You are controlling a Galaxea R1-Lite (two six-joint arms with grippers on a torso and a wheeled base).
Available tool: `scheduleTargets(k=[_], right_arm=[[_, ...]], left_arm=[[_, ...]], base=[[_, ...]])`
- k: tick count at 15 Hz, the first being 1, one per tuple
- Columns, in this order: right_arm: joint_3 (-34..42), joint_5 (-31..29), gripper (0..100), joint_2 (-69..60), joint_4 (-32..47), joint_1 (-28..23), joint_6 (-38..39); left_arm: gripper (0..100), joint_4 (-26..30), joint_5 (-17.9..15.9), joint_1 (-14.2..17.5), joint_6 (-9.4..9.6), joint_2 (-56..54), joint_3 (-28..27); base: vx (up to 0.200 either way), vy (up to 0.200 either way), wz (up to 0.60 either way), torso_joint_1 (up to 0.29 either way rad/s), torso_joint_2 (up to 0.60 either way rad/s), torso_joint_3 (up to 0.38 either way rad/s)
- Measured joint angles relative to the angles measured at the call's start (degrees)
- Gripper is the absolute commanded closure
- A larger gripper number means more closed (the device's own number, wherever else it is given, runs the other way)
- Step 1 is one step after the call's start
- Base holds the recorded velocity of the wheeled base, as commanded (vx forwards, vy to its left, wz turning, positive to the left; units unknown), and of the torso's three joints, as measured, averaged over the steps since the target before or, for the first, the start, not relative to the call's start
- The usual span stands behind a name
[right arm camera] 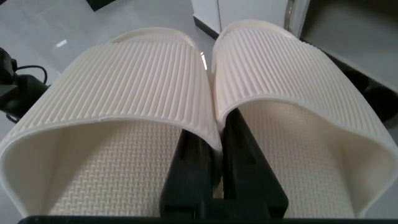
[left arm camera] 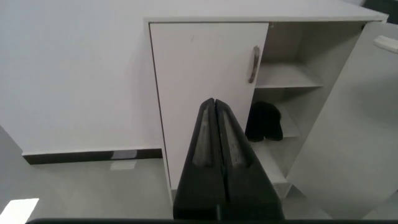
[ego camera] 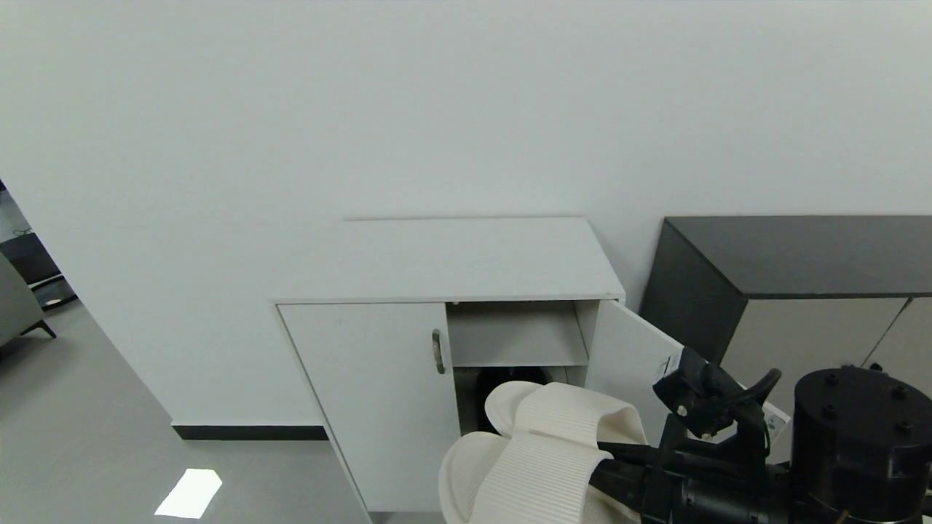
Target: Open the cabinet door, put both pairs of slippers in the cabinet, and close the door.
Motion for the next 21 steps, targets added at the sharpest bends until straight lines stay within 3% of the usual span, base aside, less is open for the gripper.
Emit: scheduleTargets(k=[21], right_arm=[[2.5, 1.4, 100, 2.4, -7.8, 0.0, 0.0]], left_arm=[[100, 0.0, 0.0, 0.0, -0.06, 0.0, 0.0]], base=[[0.0, 0.0, 0.0, -0.213, 0.5, 0.29]])
